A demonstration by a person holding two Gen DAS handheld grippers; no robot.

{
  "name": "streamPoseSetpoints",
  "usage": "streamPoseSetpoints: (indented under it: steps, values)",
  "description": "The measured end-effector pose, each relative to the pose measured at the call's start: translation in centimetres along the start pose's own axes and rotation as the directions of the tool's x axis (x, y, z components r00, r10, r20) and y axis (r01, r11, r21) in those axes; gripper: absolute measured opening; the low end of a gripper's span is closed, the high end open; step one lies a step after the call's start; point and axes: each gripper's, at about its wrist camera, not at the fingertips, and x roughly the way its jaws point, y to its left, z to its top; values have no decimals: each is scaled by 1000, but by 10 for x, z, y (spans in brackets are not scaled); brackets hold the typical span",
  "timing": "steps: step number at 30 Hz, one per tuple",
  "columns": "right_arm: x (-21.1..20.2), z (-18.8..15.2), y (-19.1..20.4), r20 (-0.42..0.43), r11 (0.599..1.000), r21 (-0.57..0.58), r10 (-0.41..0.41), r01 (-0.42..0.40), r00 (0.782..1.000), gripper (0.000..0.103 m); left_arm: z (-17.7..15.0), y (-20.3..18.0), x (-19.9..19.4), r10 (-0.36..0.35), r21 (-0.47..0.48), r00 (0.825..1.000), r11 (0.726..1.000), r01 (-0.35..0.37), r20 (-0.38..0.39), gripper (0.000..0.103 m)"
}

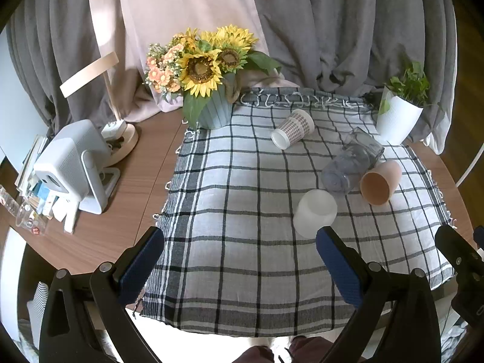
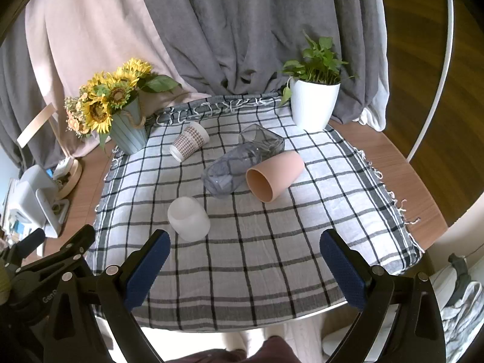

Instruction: Flip cup upside down

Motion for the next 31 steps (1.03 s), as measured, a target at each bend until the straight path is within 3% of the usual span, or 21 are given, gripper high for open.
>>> streamPoseSetpoints:
  steps: [31]
  values:
    - [0,-1,-2,-2,1000,1,-1,1,1000,100,-4,-3,2,-12,5,1000,1000,12,-13,103]
